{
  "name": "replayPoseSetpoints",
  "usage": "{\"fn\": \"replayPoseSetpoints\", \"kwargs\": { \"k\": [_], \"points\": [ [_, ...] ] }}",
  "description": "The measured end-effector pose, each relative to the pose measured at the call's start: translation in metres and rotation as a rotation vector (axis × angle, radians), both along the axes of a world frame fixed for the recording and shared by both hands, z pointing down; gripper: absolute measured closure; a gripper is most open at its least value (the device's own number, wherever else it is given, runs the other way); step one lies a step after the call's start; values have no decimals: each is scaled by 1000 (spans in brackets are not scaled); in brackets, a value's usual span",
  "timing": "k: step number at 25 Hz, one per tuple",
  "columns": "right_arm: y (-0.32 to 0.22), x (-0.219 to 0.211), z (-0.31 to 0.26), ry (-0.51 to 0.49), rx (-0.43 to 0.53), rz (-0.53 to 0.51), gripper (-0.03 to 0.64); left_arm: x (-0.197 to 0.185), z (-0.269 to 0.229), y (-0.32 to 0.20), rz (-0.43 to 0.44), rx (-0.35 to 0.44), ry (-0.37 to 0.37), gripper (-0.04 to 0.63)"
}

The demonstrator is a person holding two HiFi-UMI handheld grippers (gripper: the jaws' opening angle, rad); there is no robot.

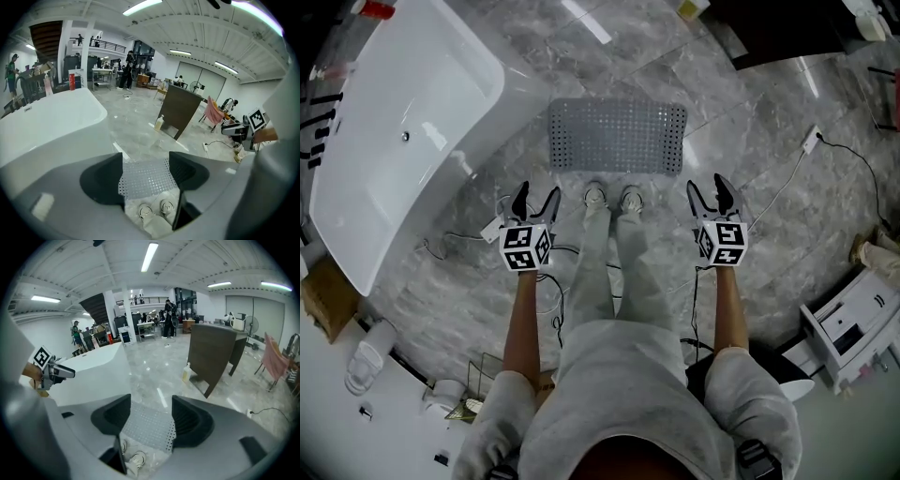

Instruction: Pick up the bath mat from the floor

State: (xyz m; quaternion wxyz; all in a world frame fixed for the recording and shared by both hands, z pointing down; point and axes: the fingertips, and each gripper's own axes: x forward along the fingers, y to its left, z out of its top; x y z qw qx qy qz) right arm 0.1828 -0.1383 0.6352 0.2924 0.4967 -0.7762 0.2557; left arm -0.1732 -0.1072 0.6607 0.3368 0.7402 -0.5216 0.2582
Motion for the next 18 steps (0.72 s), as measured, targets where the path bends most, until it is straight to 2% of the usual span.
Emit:
{"fn": "replayPoseSetpoints", "kwargs": {
  "k": [9,18],
  "points": [
    [7,-11,61,11,-38,3,351,-28,76,-1,-13,-52,-17,290],
    [20,-6,149,38,-95,29,314,-34,162,6,-9,-100,-7,276]
  ]
}}
